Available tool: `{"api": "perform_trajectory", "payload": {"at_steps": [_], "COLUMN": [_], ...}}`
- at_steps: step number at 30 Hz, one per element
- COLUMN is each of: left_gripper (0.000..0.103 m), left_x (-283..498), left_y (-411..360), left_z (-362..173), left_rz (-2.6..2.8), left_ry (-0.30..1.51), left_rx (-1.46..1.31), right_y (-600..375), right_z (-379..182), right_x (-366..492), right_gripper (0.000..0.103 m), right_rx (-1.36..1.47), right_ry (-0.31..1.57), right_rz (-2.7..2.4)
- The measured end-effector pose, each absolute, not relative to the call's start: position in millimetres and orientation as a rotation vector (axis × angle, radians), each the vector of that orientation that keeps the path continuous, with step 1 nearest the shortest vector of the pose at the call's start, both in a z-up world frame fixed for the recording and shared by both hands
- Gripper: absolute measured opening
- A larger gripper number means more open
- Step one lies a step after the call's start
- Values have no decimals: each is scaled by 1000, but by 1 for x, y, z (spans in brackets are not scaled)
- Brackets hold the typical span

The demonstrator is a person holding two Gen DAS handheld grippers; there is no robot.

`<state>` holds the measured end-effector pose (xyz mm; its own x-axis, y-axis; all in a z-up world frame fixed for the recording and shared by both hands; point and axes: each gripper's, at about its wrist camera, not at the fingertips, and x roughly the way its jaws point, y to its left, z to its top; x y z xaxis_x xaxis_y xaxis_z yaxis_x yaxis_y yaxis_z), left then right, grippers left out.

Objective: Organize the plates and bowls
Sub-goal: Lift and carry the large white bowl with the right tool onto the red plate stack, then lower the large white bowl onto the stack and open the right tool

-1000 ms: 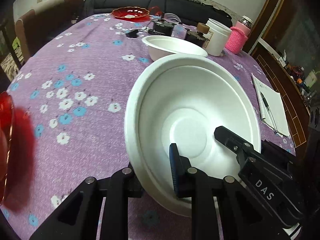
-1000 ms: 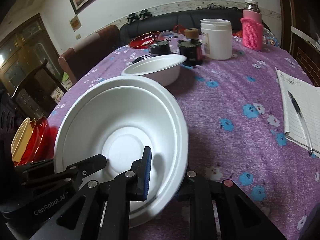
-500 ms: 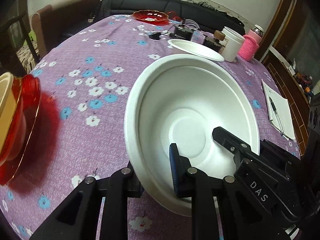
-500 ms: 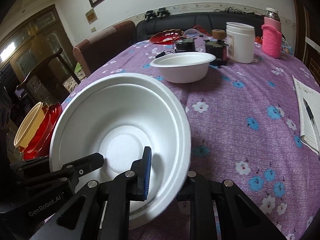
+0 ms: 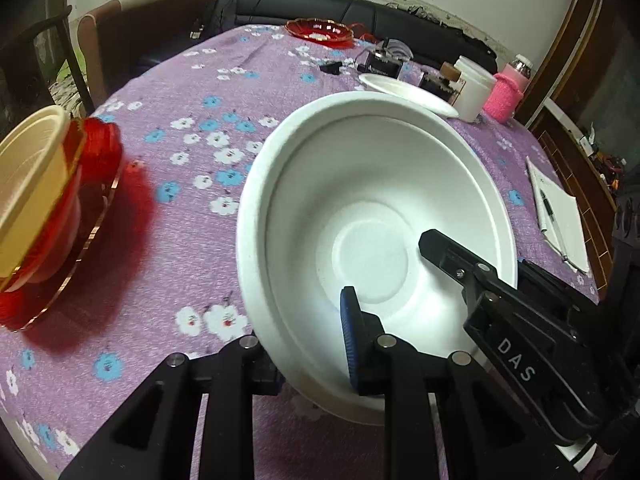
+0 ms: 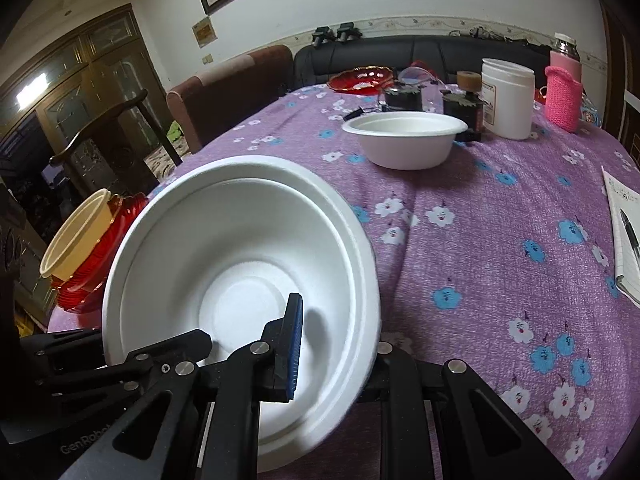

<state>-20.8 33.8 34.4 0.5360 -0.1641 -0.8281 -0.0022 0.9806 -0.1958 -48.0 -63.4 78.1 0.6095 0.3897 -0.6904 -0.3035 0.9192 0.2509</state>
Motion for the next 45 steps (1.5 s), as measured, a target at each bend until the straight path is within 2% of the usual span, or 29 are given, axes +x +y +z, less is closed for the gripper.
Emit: {"api": "perform_trajectory", "payload": {"at_steps": [10,21,25,35,39,42,45], "left_gripper": [21,22,24,24,26,33,34], "left_x": [-51,-72,-66,-31,-24,-28,-34], "left_y": [72,176,211,275,288,289,290], "left_z": [70,142,151,104,91,94,100], "left_rz": [-150,-22,70,156,171,156,148], "left_ry": [912,740,715,829,855,847,835], "left_rx": [-235,-224,-164,-212,-232,-245,-267], "right_y": [-29,83,134,202,211,214,215], "right_z": [122,204,197,144,135,133,134], "right_x": [-88,-82,-66,-28,-23,-23,-23], "right_gripper": [20,20,20,20,20,20,23], "right_rx": [106,50,33,-28,-49,-51,-45], "right_ry": [746,674,730,878,889,881,869], "right_rz": [340,484,525,519,513,505,503]}}
